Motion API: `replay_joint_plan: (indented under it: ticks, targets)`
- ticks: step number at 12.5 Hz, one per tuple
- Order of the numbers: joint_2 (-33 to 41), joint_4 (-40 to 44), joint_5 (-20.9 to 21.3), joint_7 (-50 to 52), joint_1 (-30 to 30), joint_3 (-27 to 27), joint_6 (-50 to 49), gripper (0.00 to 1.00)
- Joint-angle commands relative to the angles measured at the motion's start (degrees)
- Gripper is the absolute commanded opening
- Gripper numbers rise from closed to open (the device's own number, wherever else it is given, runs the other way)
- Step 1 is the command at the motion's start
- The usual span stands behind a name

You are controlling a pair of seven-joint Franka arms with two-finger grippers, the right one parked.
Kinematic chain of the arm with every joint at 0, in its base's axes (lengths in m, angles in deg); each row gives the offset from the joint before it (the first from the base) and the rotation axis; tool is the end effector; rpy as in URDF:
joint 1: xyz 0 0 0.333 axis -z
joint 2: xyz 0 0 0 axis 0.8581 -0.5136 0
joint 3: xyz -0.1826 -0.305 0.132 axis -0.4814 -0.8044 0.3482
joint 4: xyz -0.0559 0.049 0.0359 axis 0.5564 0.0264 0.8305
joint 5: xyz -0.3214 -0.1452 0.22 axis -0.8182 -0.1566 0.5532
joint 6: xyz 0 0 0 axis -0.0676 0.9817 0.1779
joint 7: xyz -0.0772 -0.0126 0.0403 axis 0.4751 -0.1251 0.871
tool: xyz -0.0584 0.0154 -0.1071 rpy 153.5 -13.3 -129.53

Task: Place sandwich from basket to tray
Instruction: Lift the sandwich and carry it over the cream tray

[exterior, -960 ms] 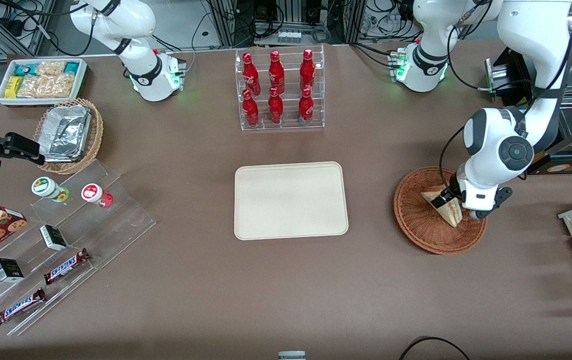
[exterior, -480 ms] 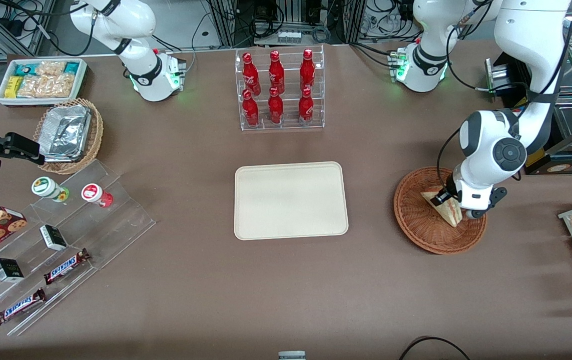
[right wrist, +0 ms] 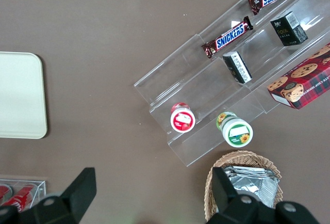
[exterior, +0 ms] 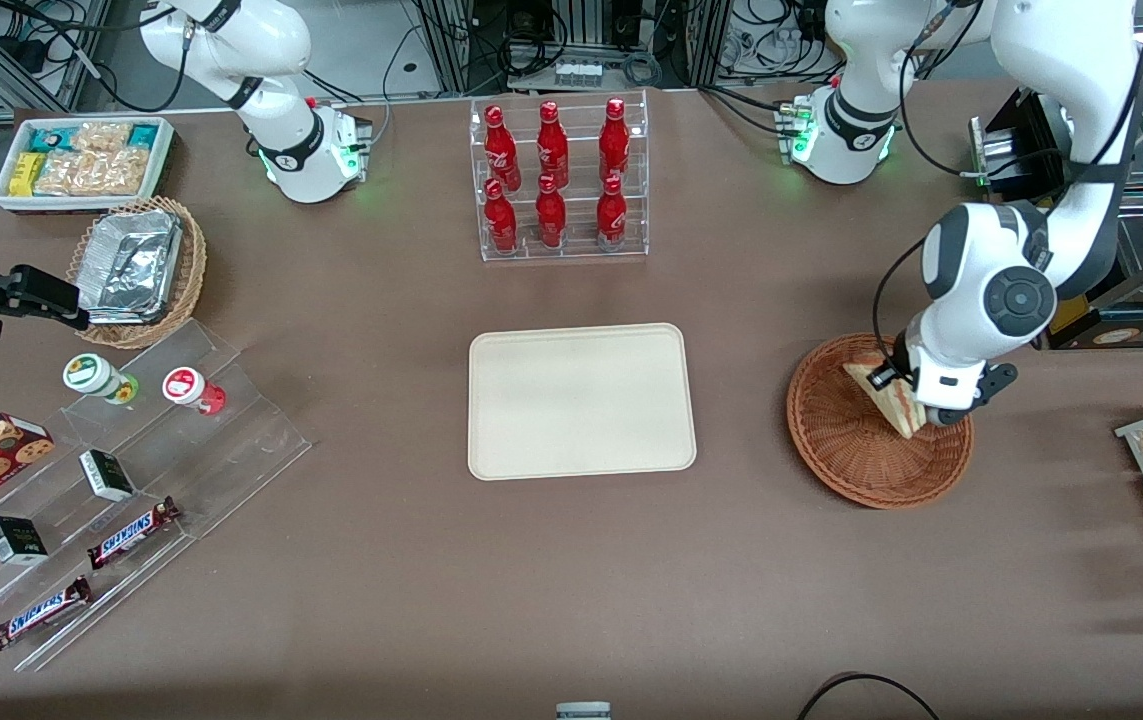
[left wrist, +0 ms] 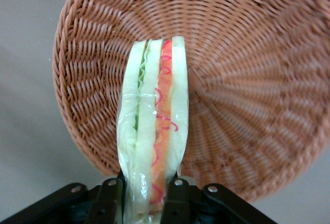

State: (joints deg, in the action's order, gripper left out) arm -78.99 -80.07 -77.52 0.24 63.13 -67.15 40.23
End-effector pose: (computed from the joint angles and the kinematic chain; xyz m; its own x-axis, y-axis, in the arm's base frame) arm 0.5524 -0.0807 0.3337 0.8631 0.4940 -0.1046 0.4773 -0.8657 -0.1506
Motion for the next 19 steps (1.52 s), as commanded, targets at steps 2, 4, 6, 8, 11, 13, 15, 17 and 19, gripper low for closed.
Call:
replay_joint_plan:
  ticks: [2, 4, 6, 8, 11, 13, 15, 17, 19]
  targets:
    - [0.13, 5.89, 1.23, -1.37, 7.28, -0.31, -5.28, 0.00]
    - [-1.44, 8.78, 0.62, -1.38, 12.20, -0.31, -5.28, 0.00]
    - [-5.30, 14.30, -1.48, -1.38, 17.38, -0.40, -6.15, 0.00]
    - [-11.00, 21.68, -2.28, -1.55, 21.00, -0.75, -9.31, 0.00]
    - [-18.39, 30.83, -4.21, -2.52, 22.24, -5.83, -10.20, 0.00]
    - [-24.18, 37.42, -4.57, -1.12, 23.46, -8.83, -11.77, 0.00]
    - [-28.94, 43.14, -4.40, 0.99, 26.62, -8.93, -13.10, 0.00]
    - [-32.37, 46.66, -4.22, 2.13, 28.65, -8.93, -12.93, 0.00]
    - [-36.06, 50.53, -3.87, 5.29, 29.97, -8.84, -12.75, 0.00]
